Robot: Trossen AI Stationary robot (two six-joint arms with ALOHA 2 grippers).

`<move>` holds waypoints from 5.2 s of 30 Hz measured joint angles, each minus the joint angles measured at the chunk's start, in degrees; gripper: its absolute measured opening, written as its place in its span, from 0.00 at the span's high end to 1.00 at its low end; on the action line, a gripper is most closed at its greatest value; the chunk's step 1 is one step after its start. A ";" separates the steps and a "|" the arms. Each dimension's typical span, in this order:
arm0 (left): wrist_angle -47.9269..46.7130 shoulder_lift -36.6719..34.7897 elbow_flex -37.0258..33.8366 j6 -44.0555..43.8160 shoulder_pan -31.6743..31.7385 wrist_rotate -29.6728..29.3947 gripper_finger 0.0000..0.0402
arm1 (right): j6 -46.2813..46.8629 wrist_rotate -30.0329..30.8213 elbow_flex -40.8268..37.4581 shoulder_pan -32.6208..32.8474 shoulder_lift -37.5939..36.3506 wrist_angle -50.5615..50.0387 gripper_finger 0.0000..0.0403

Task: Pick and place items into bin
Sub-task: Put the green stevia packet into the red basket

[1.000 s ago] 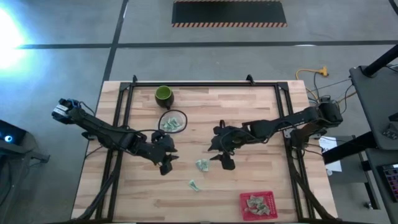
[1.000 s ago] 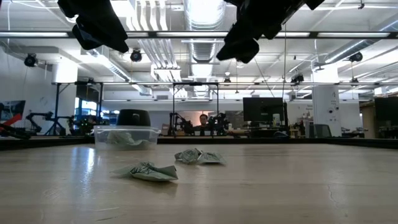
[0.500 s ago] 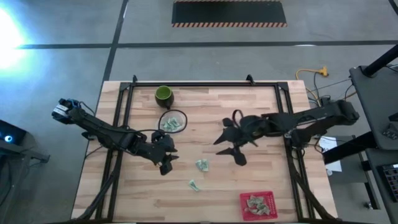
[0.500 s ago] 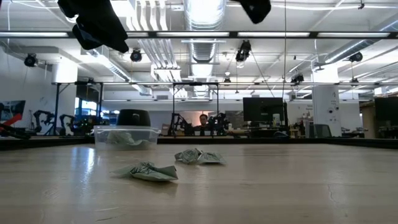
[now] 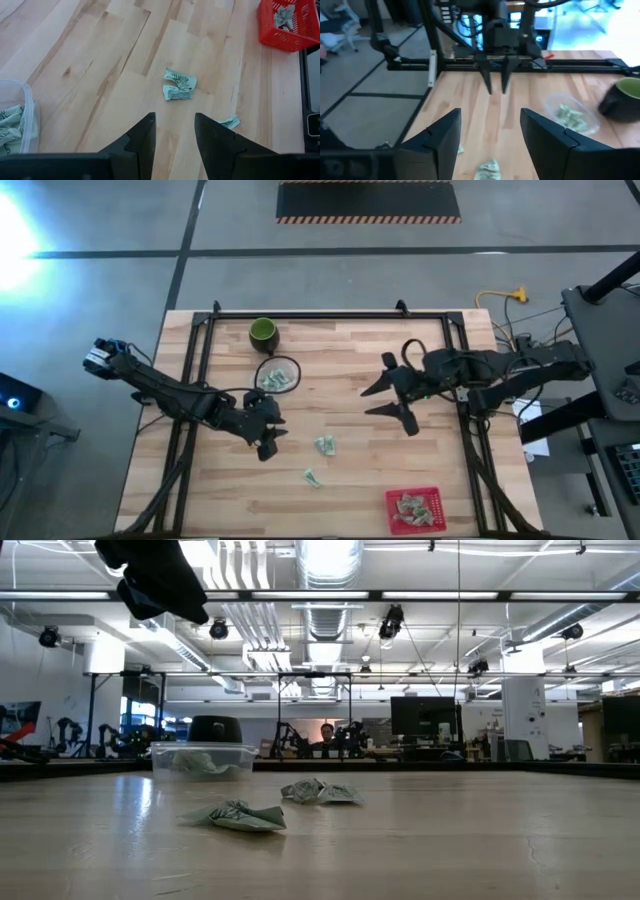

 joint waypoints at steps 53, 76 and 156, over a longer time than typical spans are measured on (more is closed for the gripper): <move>1.27 0.00 -0.46 -0.06 -0.35 -0.25 0.71 | 2.68 1.41 -0.12 1.22 44.42 12.19 0.52; 1.49 0.00 -0.66 -0.05 -0.59 -0.24 0.71 | 4.31 -0.98 1.05 0.79 48.62 12.80 0.52; 10.20 0.00 -1.79 8.03 -0.46 -8.01 0.71 | 32.86 -1.97 -3.80 36.46 20.30 -17.47 0.98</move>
